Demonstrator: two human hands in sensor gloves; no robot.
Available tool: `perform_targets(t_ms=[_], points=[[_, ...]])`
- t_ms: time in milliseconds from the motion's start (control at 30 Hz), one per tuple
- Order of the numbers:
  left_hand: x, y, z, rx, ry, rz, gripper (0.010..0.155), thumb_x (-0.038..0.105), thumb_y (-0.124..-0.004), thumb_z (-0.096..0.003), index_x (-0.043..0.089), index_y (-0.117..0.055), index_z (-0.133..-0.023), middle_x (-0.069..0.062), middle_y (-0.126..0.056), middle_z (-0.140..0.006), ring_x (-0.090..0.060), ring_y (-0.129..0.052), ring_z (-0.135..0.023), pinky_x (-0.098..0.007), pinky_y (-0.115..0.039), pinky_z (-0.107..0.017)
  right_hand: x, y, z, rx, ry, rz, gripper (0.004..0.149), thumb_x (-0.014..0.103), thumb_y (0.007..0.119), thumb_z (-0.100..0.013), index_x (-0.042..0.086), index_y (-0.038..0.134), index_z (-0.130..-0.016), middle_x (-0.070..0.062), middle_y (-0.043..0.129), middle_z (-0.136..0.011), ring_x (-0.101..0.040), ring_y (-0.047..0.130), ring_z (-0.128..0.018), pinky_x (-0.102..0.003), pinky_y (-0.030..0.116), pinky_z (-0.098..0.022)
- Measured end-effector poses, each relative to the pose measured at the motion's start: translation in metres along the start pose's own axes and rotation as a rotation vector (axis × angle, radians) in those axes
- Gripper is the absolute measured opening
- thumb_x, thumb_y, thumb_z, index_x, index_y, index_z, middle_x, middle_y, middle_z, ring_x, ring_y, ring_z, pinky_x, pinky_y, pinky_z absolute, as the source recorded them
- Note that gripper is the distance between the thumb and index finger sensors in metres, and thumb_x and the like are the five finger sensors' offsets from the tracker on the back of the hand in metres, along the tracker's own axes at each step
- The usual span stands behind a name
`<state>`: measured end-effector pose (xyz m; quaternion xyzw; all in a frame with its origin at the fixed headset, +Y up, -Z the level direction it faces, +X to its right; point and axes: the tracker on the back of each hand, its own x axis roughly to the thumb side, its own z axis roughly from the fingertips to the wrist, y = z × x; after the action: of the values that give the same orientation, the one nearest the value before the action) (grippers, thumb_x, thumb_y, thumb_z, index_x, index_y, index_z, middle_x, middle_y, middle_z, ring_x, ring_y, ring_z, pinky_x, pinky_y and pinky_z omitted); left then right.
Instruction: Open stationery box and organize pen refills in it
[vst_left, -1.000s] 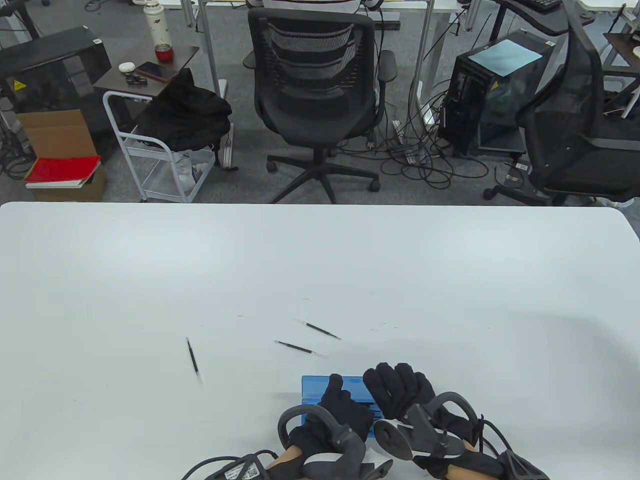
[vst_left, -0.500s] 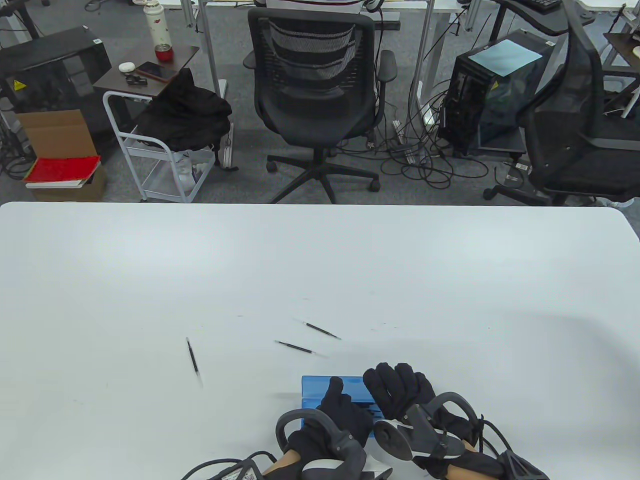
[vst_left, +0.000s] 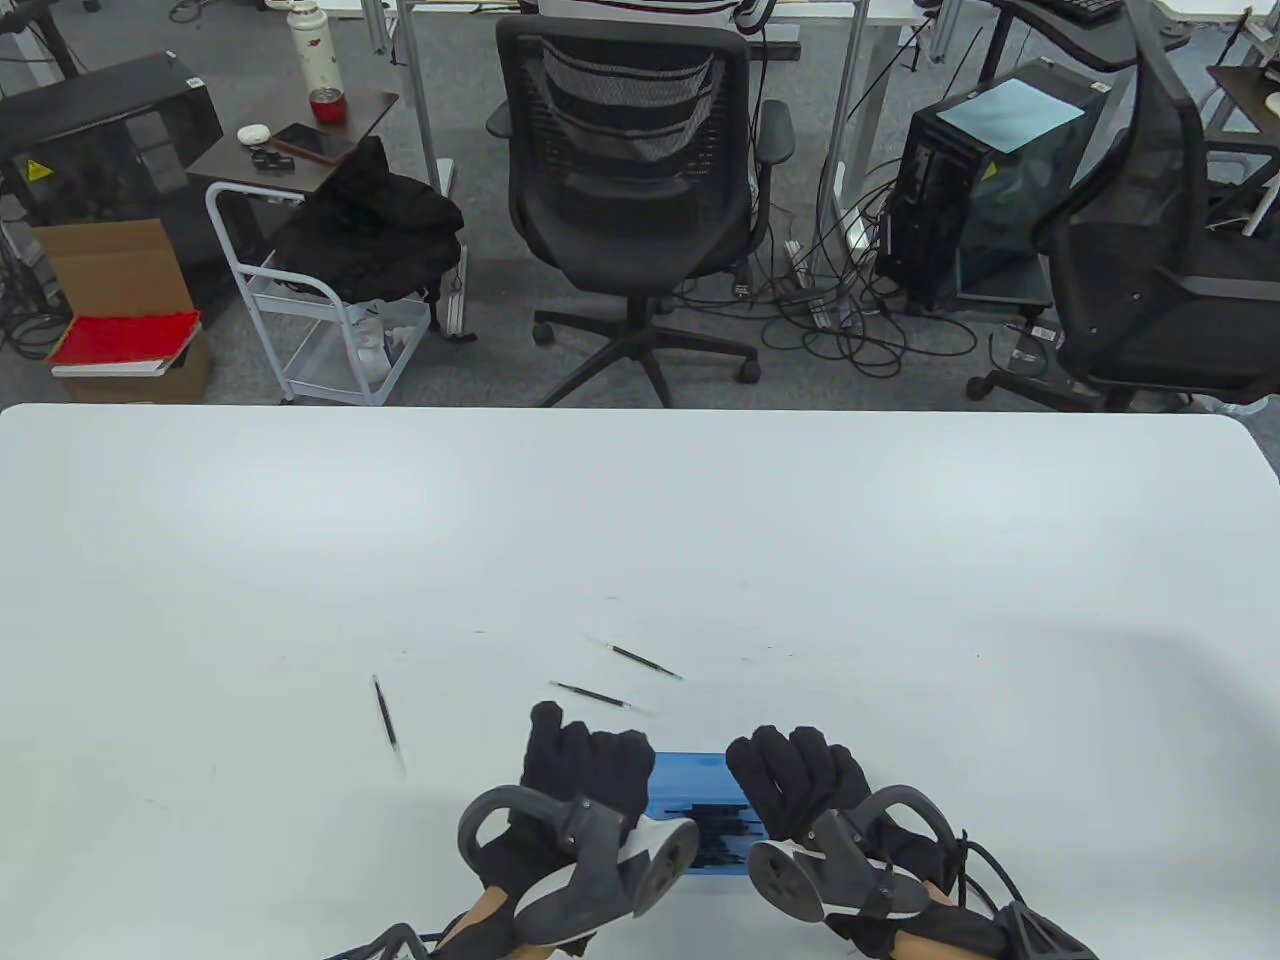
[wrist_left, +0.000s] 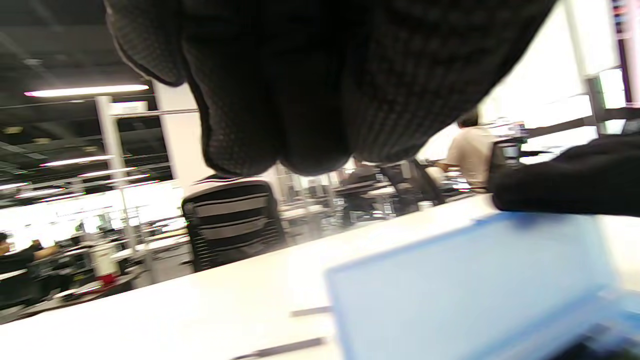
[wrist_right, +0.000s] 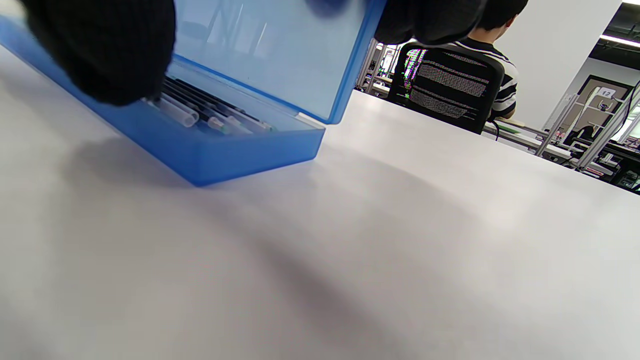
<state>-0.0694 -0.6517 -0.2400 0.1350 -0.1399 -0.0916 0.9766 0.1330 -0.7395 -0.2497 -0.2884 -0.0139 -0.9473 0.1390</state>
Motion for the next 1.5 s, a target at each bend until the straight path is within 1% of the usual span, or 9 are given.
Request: perform_targets(t_ms=[67, 167, 267, 433, 567, 767, 900, 1033, 1500], points=[[-0.014, -0.004, -0.004, -0.014, 0.071, 0.010, 0.048, 0.032, -0.090, -0.0499, 0.016, -0.082, -0.094, 0.000, -0.099, -0.082, -0.027, -0.103, -0.075, -0.062, -0.063, -0.077, 0.000, 0.000, 0.000, 0.000, 0.000, 0.000, 0.112, 0.055, 0.082, -0.041, 0.011, 0.008, -0.114, -0.028, 0.026, -0.122, -0.059, 0.047, -0.106, -0.064, 0.054, -0.076], [-0.036, -0.016, -0.009, -0.056, 0.180, -0.027, 0.048, 0.032, -0.090, -0.0499, 0.016, -0.082, -0.094, 0.000, -0.099, -0.082, -0.028, -0.102, -0.075, -0.062, -0.063, -0.077, 0.000, 0.000, 0.000, -0.001, 0.001, 0.001, 0.113, 0.055, 0.081, -0.041, 0.011, 0.008, -0.114, -0.028, 0.026, -0.122, -0.059, 0.047, -0.106, -0.064, 0.054, -0.076], [-0.058, -0.032, -0.015, -0.120, 0.285, -0.056, 0.049, 0.032, -0.090, -0.0499, 0.015, -0.081, -0.095, -0.001, -0.098, -0.083, -0.028, -0.102, -0.076, -0.062, -0.063, -0.077, 0.000, 0.000, 0.000, 0.000, 0.001, 0.001, 0.112, 0.055, 0.081, -0.041, 0.011, 0.008, -0.114, -0.028, 0.026, -0.122, -0.059, 0.047, -0.106, -0.064, 0.054, -0.076], [-0.091, -0.057, -0.024, -0.225, 0.429, -0.044, 0.050, 0.033, -0.090, -0.0500, 0.015, -0.081, -0.096, -0.002, -0.098, -0.084, -0.029, -0.101, -0.077, -0.063, -0.062, -0.077, 0.000, 0.000, 0.000, 0.000, 0.001, 0.000, 0.113, 0.055, 0.082, -0.041, 0.011, 0.008, -0.114, -0.028, 0.026, -0.122, -0.059, 0.047, -0.106, -0.064, 0.054, -0.076], [-0.108, -0.074, -0.031, -0.308, 0.524, -0.050, 0.052, 0.034, -0.090, -0.0504, 0.014, -0.080, -0.098, -0.003, -0.096, -0.087, -0.031, -0.100, -0.080, -0.063, -0.060, -0.078, 0.000, 0.000, 0.000, 0.000, 0.001, -0.001, 0.113, 0.055, 0.081, -0.041, 0.011, 0.008, -0.114, -0.028, 0.026, -0.122, -0.059, 0.047, -0.106, -0.064, 0.054, -0.076], [-0.134, -0.107, -0.037, -0.430, 0.650, -0.095, 0.054, 0.035, -0.090, -0.0505, 0.015, -0.078, -0.099, -0.003, -0.095, -0.089, -0.031, -0.098, -0.082, -0.063, -0.060, -0.078, 0.000, 0.000, 0.000, 0.000, 0.000, -0.002, 0.112, 0.054, 0.081, -0.041, 0.011, 0.008, -0.114, -0.028, 0.026, -0.122, -0.059, 0.047, -0.106, -0.064, 0.054, -0.076], [-0.144, -0.122, -0.037, -0.488, 0.696, -0.095, 0.055, 0.036, -0.090, -0.0509, 0.015, -0.077, -0.100, -0.003, -0.094, -0.091, -0.032, -0.097, -0.083, -0.063, -0.059, -0.079, 0.000, 0.000, 0.000, 0.000, -0.001, -0.004, 0.112, 0.054, 0.082, -0.041, 0.011, 0.008, -0.114, -0.028, 0.026, -0.122, -0.059, 0.047, -0.106, -0.064, 0.054, -0.076], [-0.147, -0.131, -0.038, -0.509, 0.712, -0.107, 0.056, 0.037, -0.090, -0.0510, 0.015, -0.077, -0.100, -0.004, -0.093, -0.092, -0.032, -0.097, -0.084, -0.063, -0.059, -0.079, 0.000, 0.000, 0.000, 0.000, -0.001, -0.005, 0.112, 0.054, 0.082, -0.041, 0.011, 0.008, -0.114, -0.028, 0.026, -0.122, -0.059, 0.047, -0.106, -0.064, 0.054, -0.076], [-0.150, -0.149, -0.042, -0.548, 0.747, -0.129, 0.054, 0.037, -0.090, -0.0511, 0.015, -0.079, -0.099, -0.002, -0.094, -0.090, -0.030, -0.098, -0.083, -0.062, -0.060, -0.078, 0.000, 0.000, 0.000, 0.000, -0.002, -0.006, 0.112, 0.054, 0.082, -0.041, 0.011, 0.008, -0.114, -0.028, 0.027, -0.122, -0.059, 0.047, -0.106, -0.064, 0.054, -0.076]])
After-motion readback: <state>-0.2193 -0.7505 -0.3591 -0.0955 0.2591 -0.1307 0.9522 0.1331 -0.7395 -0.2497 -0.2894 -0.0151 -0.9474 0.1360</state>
